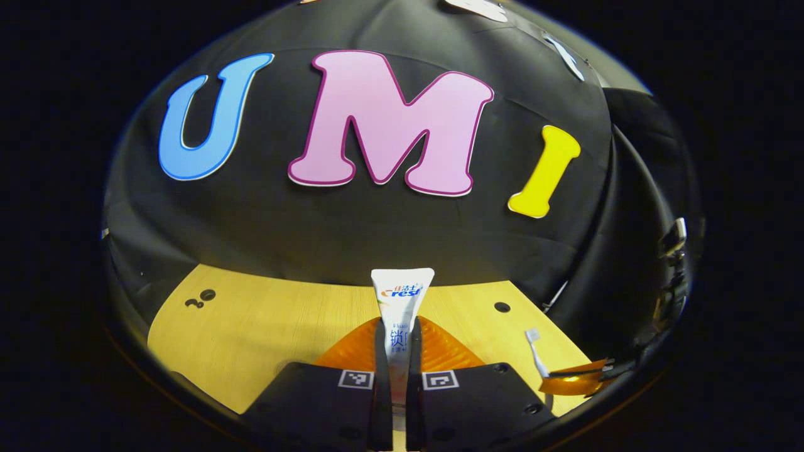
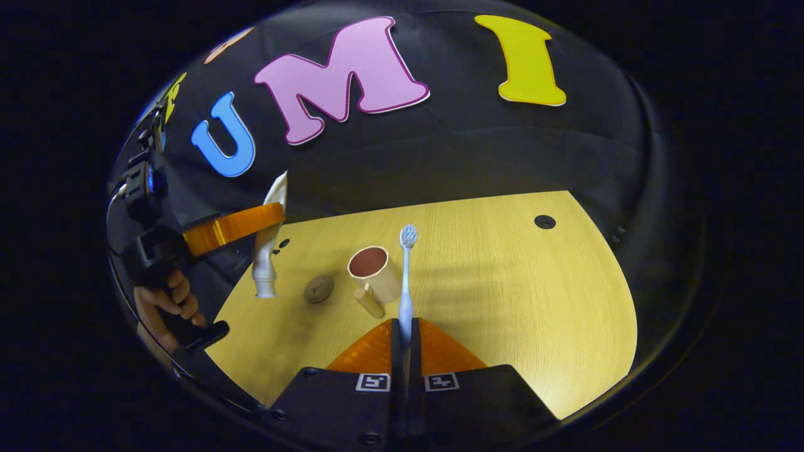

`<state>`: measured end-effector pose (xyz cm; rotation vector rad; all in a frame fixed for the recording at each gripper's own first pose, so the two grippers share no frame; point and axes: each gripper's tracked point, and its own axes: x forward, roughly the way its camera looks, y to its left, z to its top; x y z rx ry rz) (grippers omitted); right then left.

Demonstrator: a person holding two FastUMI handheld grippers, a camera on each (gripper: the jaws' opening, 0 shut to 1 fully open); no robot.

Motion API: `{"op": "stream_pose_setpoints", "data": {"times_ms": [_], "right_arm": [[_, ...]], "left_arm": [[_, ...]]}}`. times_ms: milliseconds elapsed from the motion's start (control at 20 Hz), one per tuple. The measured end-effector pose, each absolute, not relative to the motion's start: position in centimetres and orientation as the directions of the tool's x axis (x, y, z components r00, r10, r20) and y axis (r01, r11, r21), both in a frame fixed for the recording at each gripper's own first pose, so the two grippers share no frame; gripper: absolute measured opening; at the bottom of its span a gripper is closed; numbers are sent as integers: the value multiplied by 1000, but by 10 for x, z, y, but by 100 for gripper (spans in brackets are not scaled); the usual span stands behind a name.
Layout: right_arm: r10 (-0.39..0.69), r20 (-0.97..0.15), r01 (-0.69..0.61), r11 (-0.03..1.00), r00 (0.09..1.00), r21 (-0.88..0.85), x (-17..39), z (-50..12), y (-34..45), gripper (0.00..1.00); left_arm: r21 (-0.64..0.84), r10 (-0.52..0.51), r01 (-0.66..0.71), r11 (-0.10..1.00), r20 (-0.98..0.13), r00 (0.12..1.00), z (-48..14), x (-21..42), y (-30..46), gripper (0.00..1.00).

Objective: Put the toothbrush and toothpaste on the desktop into the cup, then pick up the cup and place it on the coaster on the desktop.

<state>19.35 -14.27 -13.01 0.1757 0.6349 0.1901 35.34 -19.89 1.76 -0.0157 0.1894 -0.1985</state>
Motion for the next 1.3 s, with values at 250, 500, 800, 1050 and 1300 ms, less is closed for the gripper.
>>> {"op": "stream_pose_setpoints", "data": {"times_ms": [250, 500, 800, 1050, 1300], "right_arm": [[232, -570, -98, 962, 788, 256, 206, -135, -155, 5], [221, -589, -78, 963, 777, 258, 216, -148, -167, 5], [201, -600, -44, 963, 774, 266, 229, -160, -175, 5], [204, -603, -50, 964, 772, 262, 234, -166, -170, 5], [218, -606, -76, 965, 765, 251, 232, -173, -159, 5]], "left_arm": [[-37, -258, 255, 966, -142, 956, -3, 410, -229, 14], [-73, -300, 293, 953, -111, 947, -24, 454, -243, 13], [-71, -283, 276, 959, -121, 952, -64, 471, -233, 14], [-112, -252, 237, 965, -160, 954, -93, 466, -220, 18], [-129, -256, 238, 963, -145, 956, -73, 450, -220, 70]]}}
